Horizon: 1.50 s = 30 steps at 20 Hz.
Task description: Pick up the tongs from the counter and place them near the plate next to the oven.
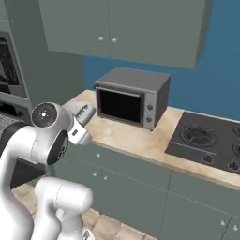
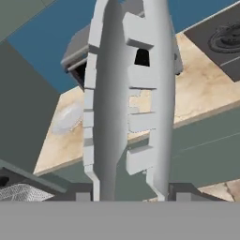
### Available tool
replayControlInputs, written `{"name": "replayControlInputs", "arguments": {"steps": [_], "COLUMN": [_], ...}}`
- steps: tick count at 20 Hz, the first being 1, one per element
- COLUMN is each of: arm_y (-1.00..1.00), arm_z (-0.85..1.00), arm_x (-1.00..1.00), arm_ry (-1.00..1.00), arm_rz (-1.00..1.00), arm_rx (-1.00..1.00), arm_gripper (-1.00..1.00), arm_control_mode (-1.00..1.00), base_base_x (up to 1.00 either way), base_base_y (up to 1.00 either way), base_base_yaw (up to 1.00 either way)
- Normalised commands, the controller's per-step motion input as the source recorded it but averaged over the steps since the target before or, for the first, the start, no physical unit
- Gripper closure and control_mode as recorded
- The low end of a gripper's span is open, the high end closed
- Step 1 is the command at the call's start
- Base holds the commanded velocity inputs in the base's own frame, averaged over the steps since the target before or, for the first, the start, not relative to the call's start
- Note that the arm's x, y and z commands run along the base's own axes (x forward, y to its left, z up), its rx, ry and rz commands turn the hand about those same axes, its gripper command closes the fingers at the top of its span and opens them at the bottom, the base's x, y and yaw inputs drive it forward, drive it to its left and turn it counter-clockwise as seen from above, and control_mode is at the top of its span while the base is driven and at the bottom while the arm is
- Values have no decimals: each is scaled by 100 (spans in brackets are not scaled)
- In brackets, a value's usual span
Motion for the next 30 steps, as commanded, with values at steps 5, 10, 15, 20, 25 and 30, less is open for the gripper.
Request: {"name": "replayControlInputs", "arguments": {"steps": [5,10,15,20,25,30], "arm_y": [0,0,0,3,-25,-20], "arm_z": [0,0,0,-13,-30,-51], "arm_x": [0,0,0,0,-7,-20], "arm_ry": [0,0,0,0,7,10], "arm_rz": [0,0,0,-13,-38,-38], "arm_rx": [0,0,0,0,13,15], "arm_gripper": [100,100,100,100,100,100], "arm_control_mode": [100,100,100,-100,-100,-100], "base_base_x": [100,83,46,6,0,0], "base_base_y": [99,74,72,28,0,0], "base_base_yaw": [-5,-29,-29,-19,0,0]}}
